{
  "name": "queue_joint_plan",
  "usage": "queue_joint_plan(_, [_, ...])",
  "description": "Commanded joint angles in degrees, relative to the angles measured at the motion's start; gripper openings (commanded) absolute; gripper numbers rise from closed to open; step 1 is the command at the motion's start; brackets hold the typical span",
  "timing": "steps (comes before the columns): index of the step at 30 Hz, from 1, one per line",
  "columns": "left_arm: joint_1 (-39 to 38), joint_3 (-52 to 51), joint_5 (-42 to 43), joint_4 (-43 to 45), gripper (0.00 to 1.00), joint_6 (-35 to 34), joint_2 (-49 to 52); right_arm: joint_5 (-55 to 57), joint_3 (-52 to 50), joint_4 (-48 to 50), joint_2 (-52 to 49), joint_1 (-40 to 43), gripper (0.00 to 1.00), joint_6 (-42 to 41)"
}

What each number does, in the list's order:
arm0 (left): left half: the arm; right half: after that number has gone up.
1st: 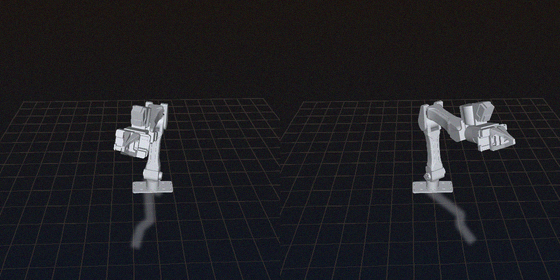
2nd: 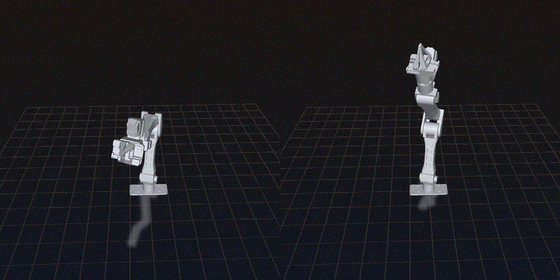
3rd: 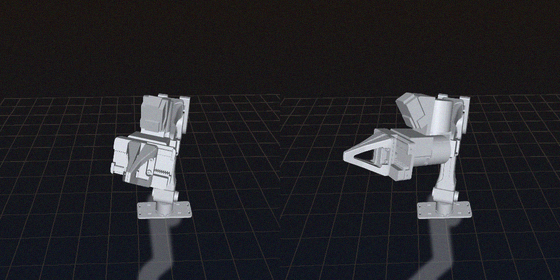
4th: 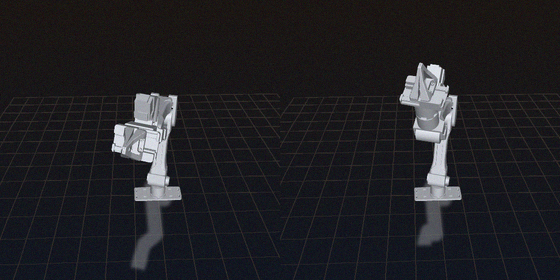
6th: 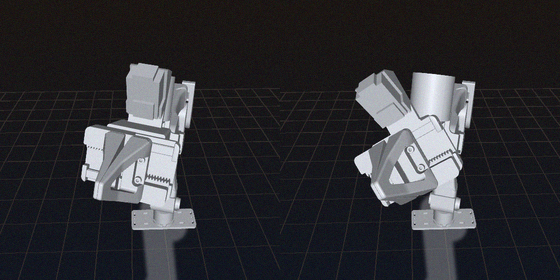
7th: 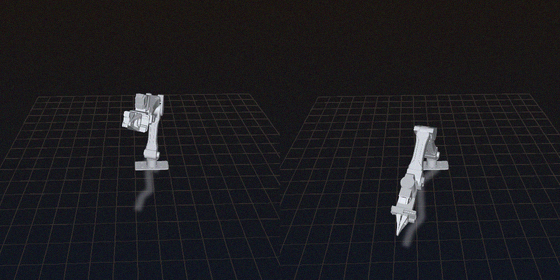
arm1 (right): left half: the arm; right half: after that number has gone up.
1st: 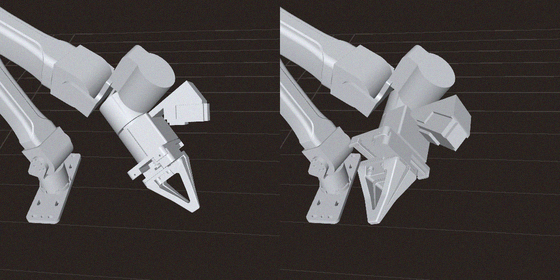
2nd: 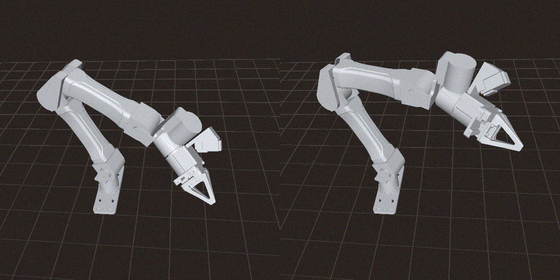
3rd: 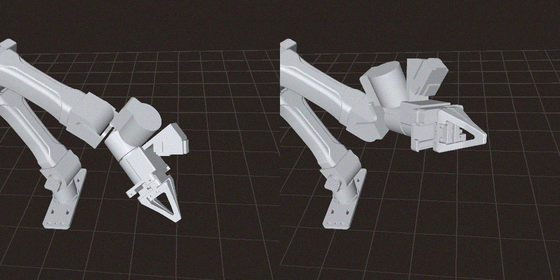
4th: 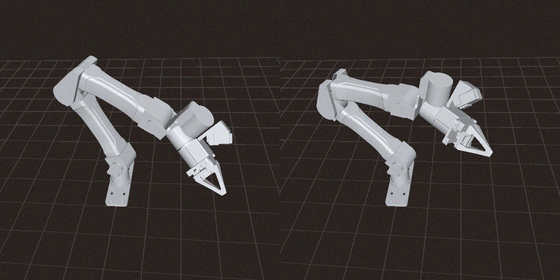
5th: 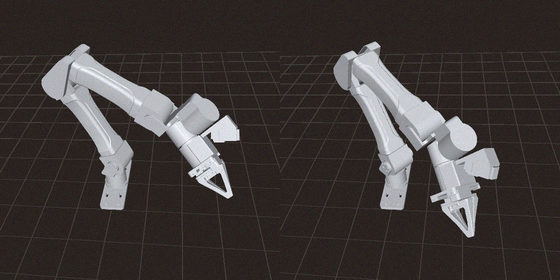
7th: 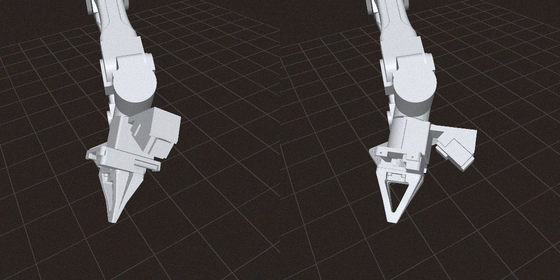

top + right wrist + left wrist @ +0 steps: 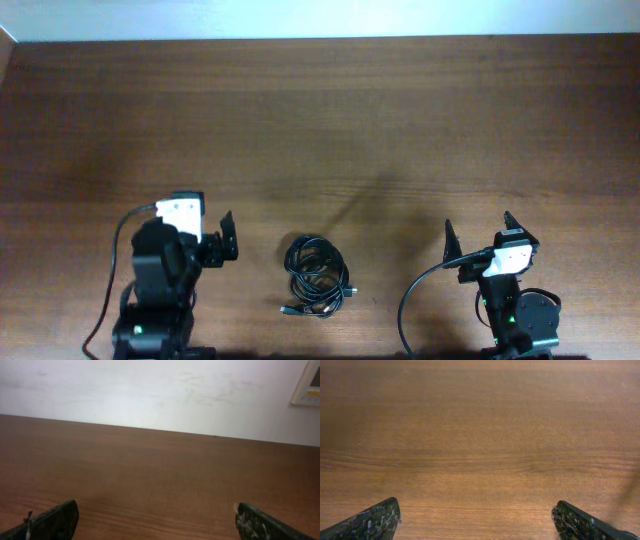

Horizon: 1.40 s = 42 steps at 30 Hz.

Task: Untangle cables
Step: 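Move the left gripper forward over the black cable coil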

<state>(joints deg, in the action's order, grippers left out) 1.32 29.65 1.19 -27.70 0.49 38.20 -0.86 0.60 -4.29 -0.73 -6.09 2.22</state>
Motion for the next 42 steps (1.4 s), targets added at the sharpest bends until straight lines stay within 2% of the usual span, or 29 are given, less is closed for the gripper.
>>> queue_joint_plan(1, [0.33,4.92,3.87,-2.29,0.99,0.94,5.75,0.94,-0.28,-0.37,0.52,0.28,0.99,0.37])
queue_joint_plan(9, [-0.98,12.44,4.22,-10.08,0.99,1.27,19.71,0.94,-0.28,-0.37,0.52,0.28,0.99,0.35])
queue_joint_plan(19, [-9.84,18.80,4.26,-11.85,0.99,1.29,31.36,0.94,-0.28,-0.37,0.52,0.28,0.99,0.35])
queue_joint_plan(29, [-14.40,24.41,9.90,-17.94,0.99,1.31,36.48,0.94,-0.28,-0.37,0.52,0.28,0.99,0.35])
queue_joint_plan(33, [-15.82,24.46,16.02,-21.55,0.99,1.20,36.50,0.94,-0.28,-0.37,0.52,0.28,0.99,0.35])
queue_joint_plan(42, [-16.74,24.46,15.61,-24.96,0.99,0.37,37.92,0.94,-0.28,-0.37,0.52,0.28,0.99,0.35])
